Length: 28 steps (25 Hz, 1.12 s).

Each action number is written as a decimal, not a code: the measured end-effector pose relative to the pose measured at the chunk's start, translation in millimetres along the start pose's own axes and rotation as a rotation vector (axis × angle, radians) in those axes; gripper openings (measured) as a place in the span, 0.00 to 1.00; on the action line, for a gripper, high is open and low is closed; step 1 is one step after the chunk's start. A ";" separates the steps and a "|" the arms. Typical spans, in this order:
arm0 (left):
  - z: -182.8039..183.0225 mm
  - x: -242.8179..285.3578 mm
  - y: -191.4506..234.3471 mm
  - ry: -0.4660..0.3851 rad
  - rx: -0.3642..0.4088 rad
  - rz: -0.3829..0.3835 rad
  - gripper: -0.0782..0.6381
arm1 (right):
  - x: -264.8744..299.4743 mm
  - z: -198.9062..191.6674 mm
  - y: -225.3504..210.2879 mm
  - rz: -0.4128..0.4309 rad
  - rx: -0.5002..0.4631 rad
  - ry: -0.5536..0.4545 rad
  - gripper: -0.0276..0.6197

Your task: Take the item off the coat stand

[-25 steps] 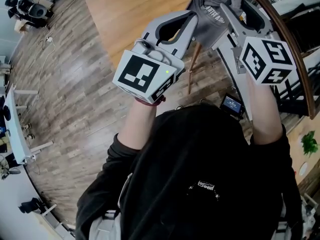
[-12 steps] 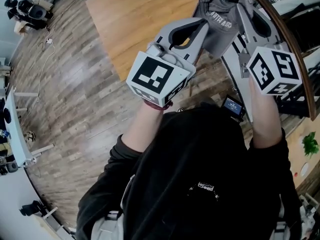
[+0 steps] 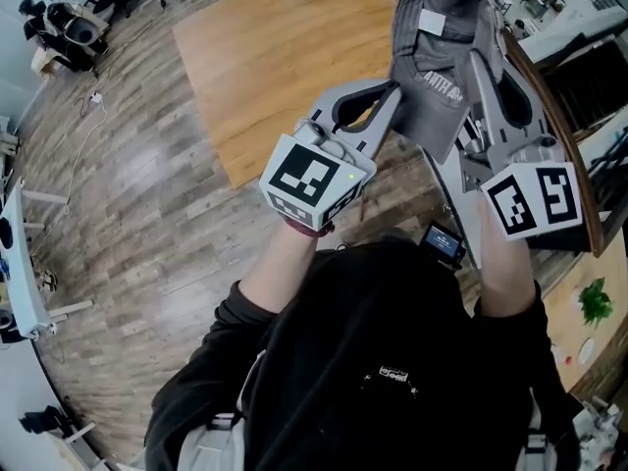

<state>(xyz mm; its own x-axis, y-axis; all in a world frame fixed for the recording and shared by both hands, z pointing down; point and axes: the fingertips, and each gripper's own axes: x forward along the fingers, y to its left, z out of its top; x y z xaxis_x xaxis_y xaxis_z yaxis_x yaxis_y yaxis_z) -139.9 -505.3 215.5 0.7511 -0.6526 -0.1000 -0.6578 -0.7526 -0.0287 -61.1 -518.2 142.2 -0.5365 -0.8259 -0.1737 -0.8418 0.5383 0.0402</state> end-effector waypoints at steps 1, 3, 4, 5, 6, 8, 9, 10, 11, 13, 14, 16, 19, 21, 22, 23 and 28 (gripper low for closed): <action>0.2 -0.6 -1.5 -0.003 0.001 0.000 0.11 | -3.6 5.8 4.1 0.016 -0.002 -0.021 0.11; -4.2 -4.6 -4.4 -0.001 -0.004 0.004 0.11 | -11.6 14.3 15.5 0.046 -0.012 -0.056 0.11; -7.1 -7.3 -4.0 0.001 -0.007 0.009 0.11 | -13.3 16.8 21.8 0.061 -0.021 -0.069 0.11; -9.4 -10.2 -2.4 0.002 -0.007 0.015 0.11 | -13.4 18.6 28.0 0.075 -0.030 -0.080 0.11; -10.6 -13.2 -0.5 0.001 -0.006 0.020 0.11 | -12.4 19.8 33.8 0.088 -0.038 -0.088 0.11; -9.6 -19.7 1.8 -0.005 -0.010 0.028 0.11 | -10.3 20.9 42.3 0.106 -0.048 -0.093 0.11; -8.4 -23.4 1.6 -0.008 -0.014 0.033 0.11 | -10.3 20.3 45.0 0.111 -0.046 -0.089 0.11; -7.4 -27.4 0.7 -0.010 -0.016 0.039 0.11 | -11.0 18.9 47.0 0.116 -0.039 -0.084 0.11; -6.0 -31.4 -0.2 -0.011 -0.015 0.047 0.11 | -12.0 17.9 48.7 0.122 -0.030 -0.078 0.11; -0.3 -38.2 -1.2 -0.013 -0.007 0.067 0.11 | -13.0 18.6 52.1 0.140 -0.018 -0.068 0.11; 3.9 -40.7 -1.1 -0.014 -0.002 0.078 0.11 | -12.3 20.0 53.6 0.151 -0.013 -0.062 0.11; 12.0 -43.8 1.0 -0.013 0.006 0.096 0.11 | -7.2 21.7 55.9 0.175 -0.001 -0.048 0.11; 16.5 -51.9 12.6 -0.020 0.019 0.114 0.11 | 8.7 11.4 63.8 0.202 0.022 -0.024 0.11; 5.7 -68.1 11.1 -0.024 0.008 0.119 0.11 | 5.6 -10.7 76.1 0.214 0.039 0.017 0.11; -3.5 -77.3 4.4 -0.009 -0.021 0.125 0.11 | -1.9 -22.3 81.2 0.218 0.045 0.047 0.11; -11.0 -82.7 -1.6 0.016 -0.059 0.132 0.11 | -7.9 -28.6 82.0 0.220 0.049 0.070 0.11; -13.7 -67.2 -17.6 0.041 -0.121 0.106 0.11 | -19.7 -29.1 58.2 0.178 0.094 0.118 0.11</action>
<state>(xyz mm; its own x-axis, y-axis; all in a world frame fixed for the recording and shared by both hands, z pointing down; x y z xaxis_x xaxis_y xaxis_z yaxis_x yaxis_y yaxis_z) -178.0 -449.4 236.3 0.6813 -0.7299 -0.0551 -0.7236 -0.6829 0.1002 -101.2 -475.5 176.6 -0.6842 -0.7272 -0.0554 -0.7267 0.6862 -0.0327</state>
